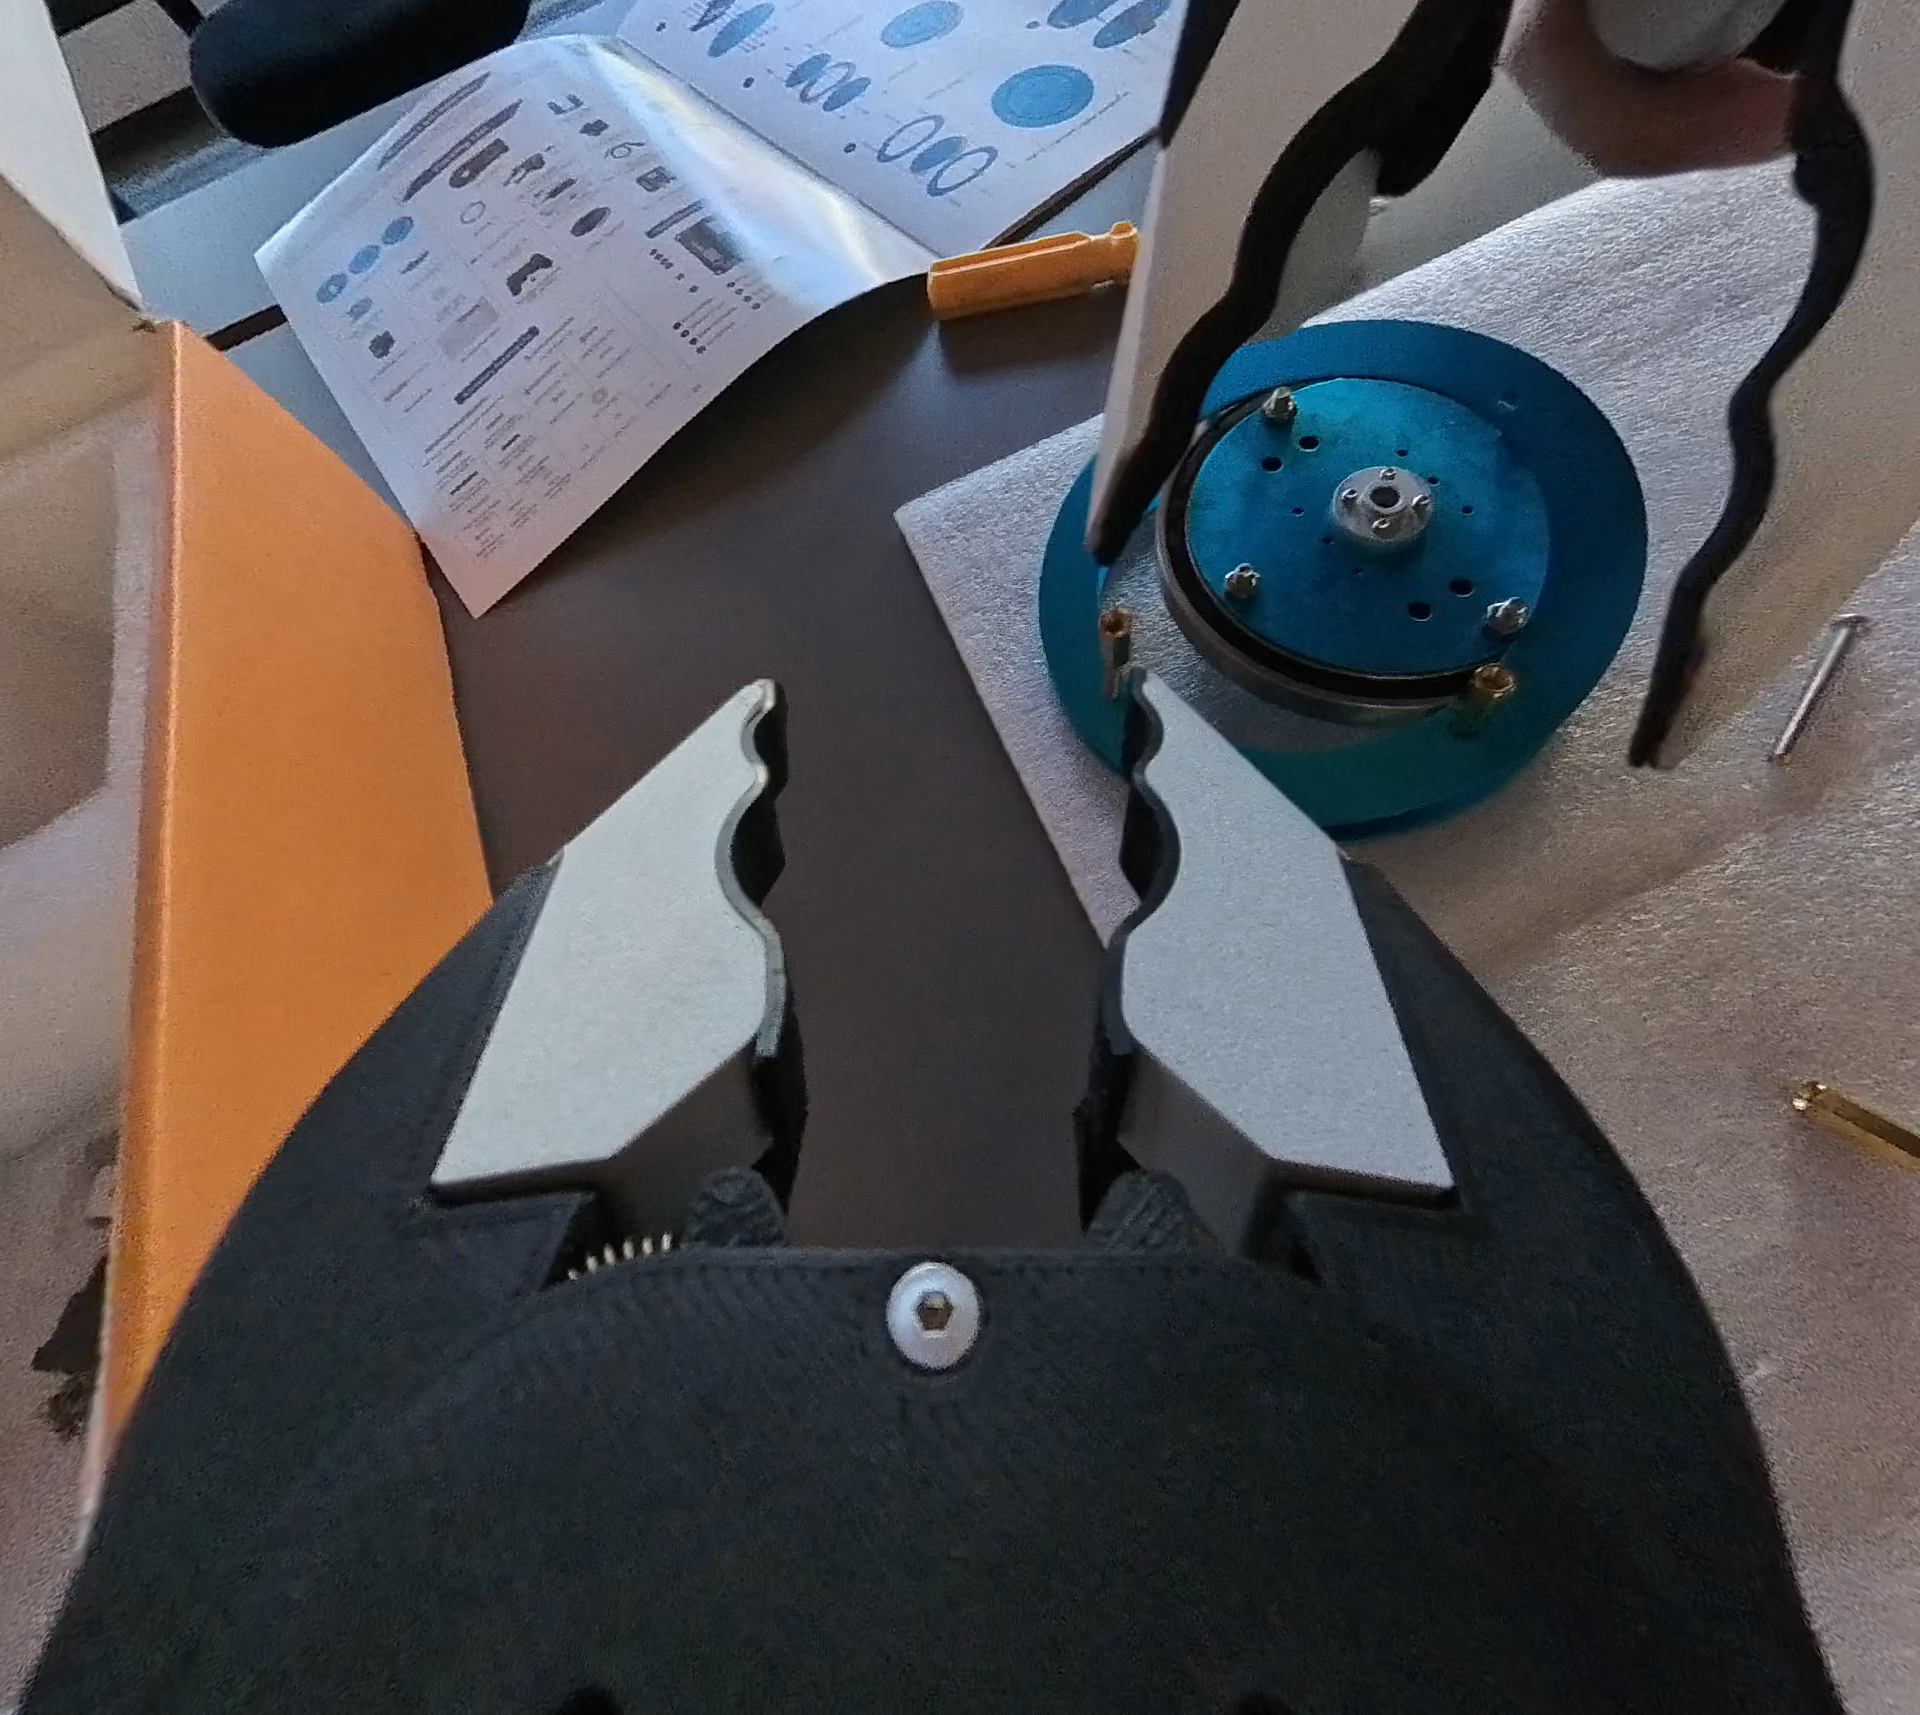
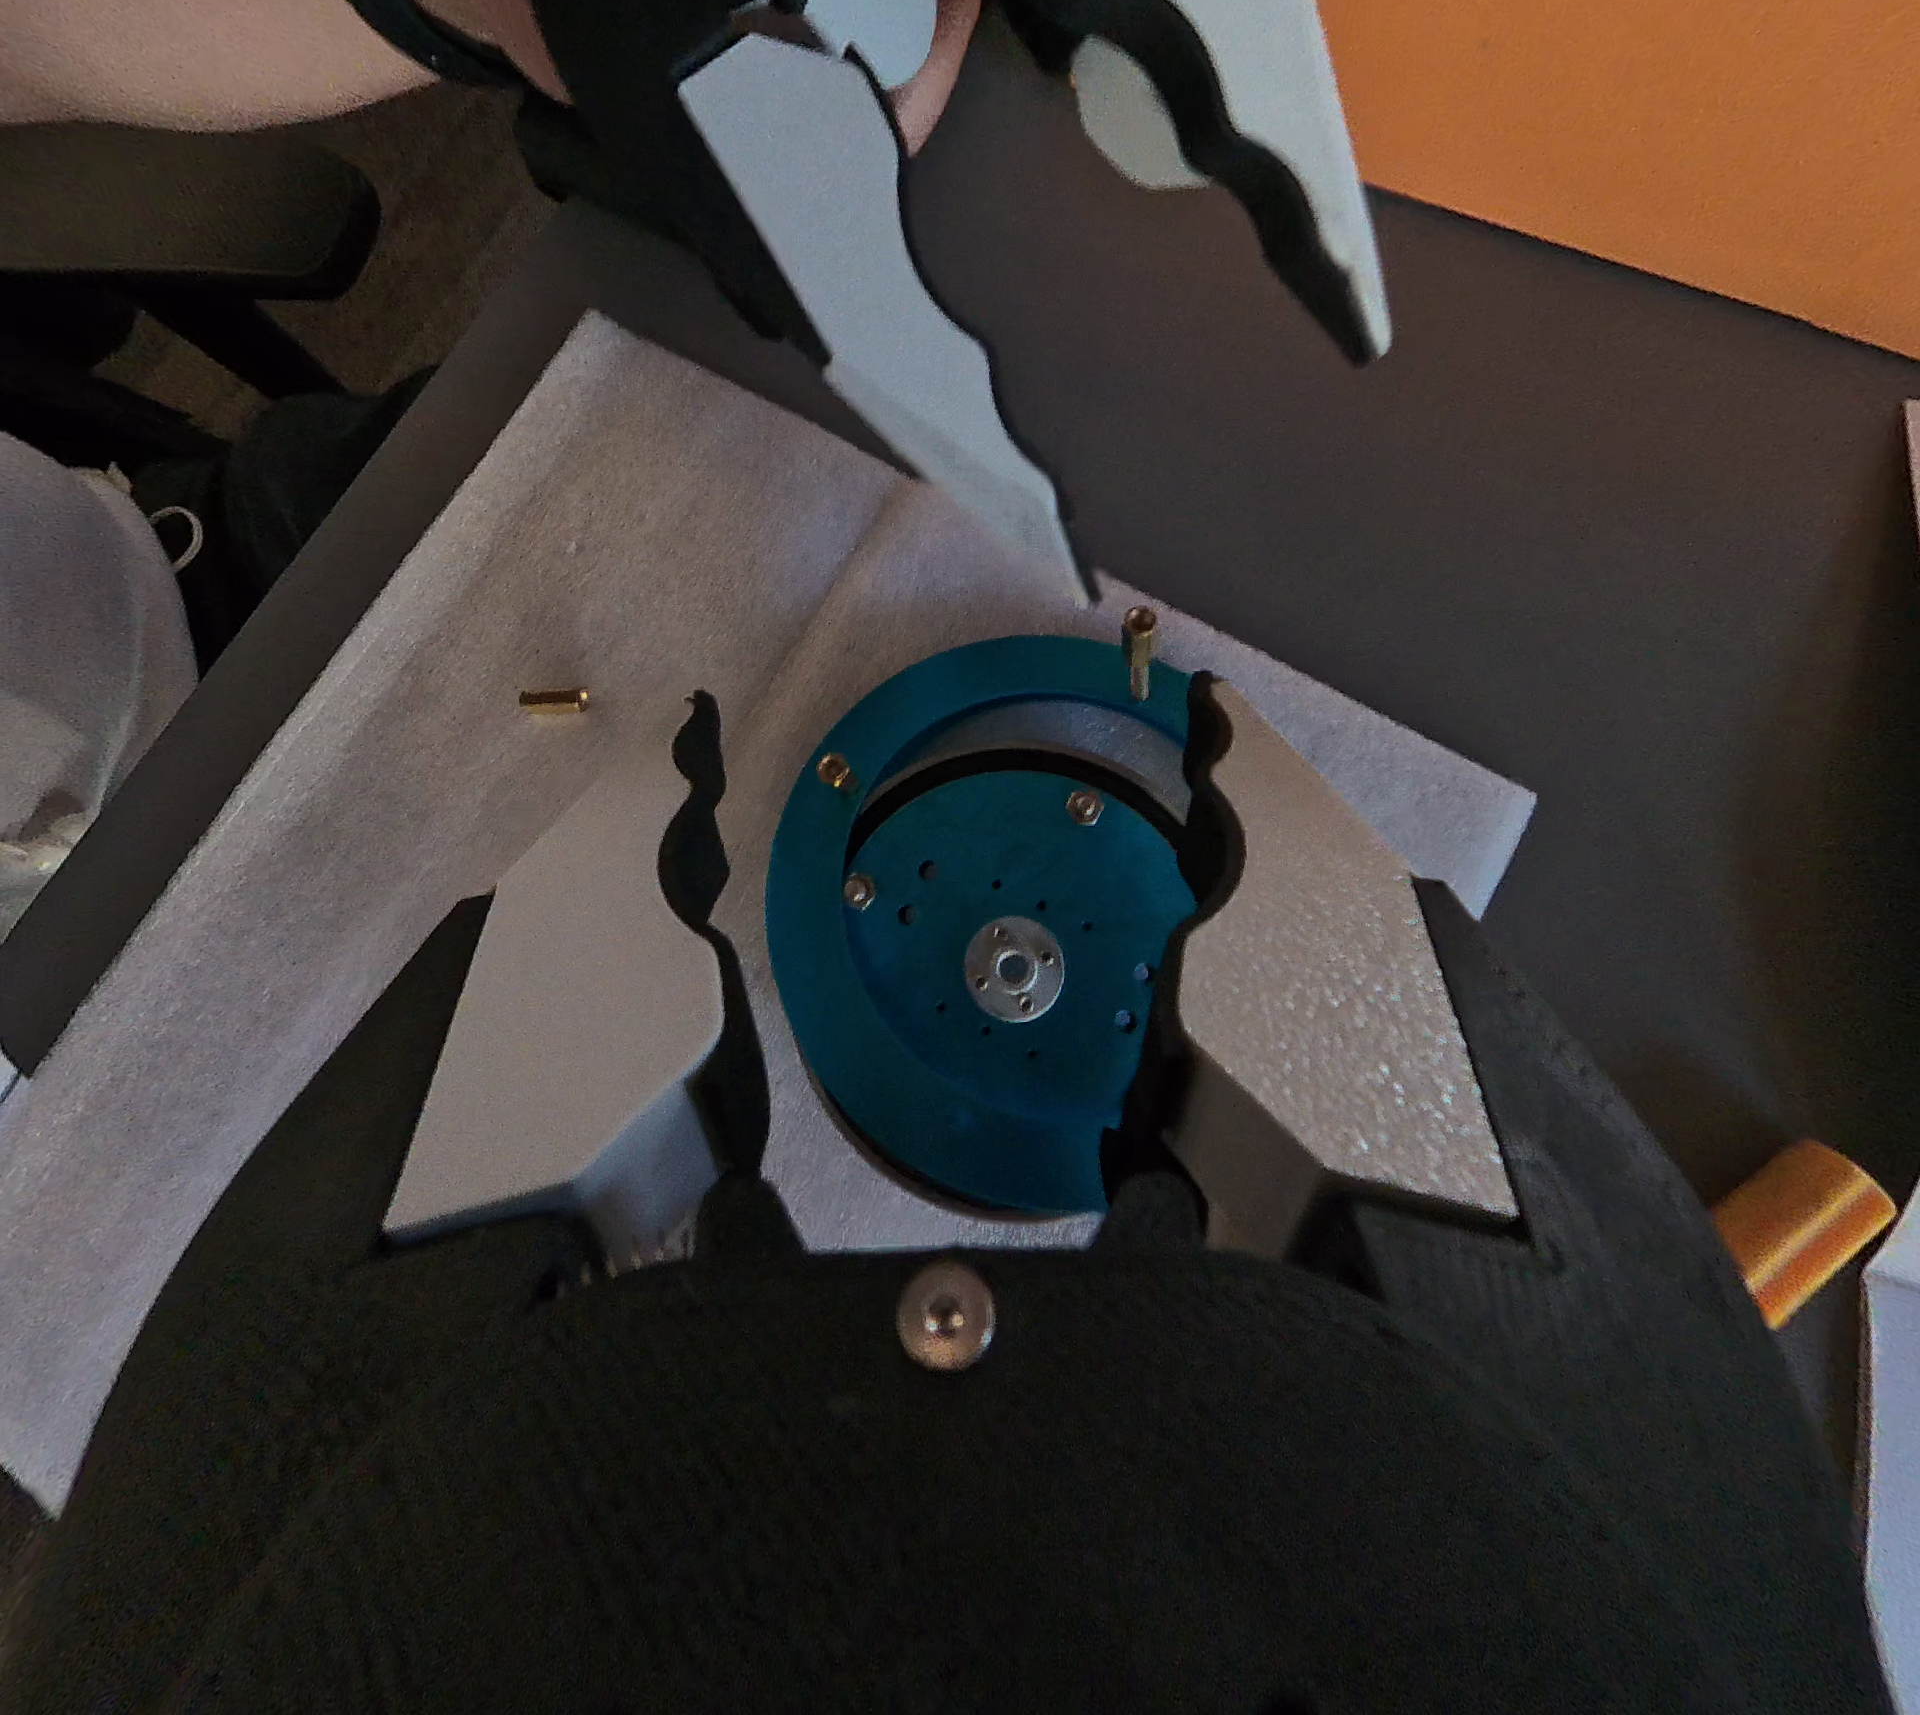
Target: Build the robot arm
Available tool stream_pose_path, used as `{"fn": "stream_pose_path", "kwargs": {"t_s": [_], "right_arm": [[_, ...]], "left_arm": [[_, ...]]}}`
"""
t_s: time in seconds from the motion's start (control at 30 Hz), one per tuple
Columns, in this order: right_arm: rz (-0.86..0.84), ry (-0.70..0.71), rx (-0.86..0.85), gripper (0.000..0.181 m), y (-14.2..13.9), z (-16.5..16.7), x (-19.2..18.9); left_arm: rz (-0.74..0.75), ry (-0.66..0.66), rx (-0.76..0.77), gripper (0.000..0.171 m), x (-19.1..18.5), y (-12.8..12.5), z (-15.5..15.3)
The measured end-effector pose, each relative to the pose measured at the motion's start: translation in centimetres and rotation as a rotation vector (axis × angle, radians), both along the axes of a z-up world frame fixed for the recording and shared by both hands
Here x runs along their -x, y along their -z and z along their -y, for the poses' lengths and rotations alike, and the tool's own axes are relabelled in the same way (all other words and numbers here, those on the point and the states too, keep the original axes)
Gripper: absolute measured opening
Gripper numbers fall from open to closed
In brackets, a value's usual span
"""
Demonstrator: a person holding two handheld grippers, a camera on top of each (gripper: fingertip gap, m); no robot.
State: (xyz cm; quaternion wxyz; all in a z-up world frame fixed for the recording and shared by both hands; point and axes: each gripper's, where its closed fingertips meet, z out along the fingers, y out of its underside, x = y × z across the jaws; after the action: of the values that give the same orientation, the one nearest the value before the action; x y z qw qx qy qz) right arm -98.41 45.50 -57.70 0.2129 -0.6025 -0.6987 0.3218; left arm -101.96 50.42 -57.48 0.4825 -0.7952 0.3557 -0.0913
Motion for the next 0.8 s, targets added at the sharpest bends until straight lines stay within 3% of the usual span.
{"fn": "stream_pose_path", "kwargs": {"t_s": [0.2,0.33,0.43,0.6,0.8], "right_arm": [[0.044,-0.033,0.025,0.089,1.1,0.7,0.6],[0.033,-0.021,0.017,0.084,0.7,0.5,-0.5],[-0.006,0.004,0.020,0.087,0.4,-0.1,0.4],[0.021,-0.036,0.039,0.087,0.9,0.8,1.1],[0.007,-0.014,0.028,0.084,0.6,0.2,0.5]], "left_arm": [[-0.099,-0.008,-0.019,0.063,-0.6,1.0,-0.6],[-0.062,-0.026,-0.012,0.061,0.8,0.6,-0.3],[-0.012,0.016,-0.011,0.061,-0.3,0.1,0.1],[-0.077,0.005,-0.021,0.062,-0.5,0.8,-0.5],[-0.047,-0.011,-0.012,0.060,1.1,0.6,0.1]]}}
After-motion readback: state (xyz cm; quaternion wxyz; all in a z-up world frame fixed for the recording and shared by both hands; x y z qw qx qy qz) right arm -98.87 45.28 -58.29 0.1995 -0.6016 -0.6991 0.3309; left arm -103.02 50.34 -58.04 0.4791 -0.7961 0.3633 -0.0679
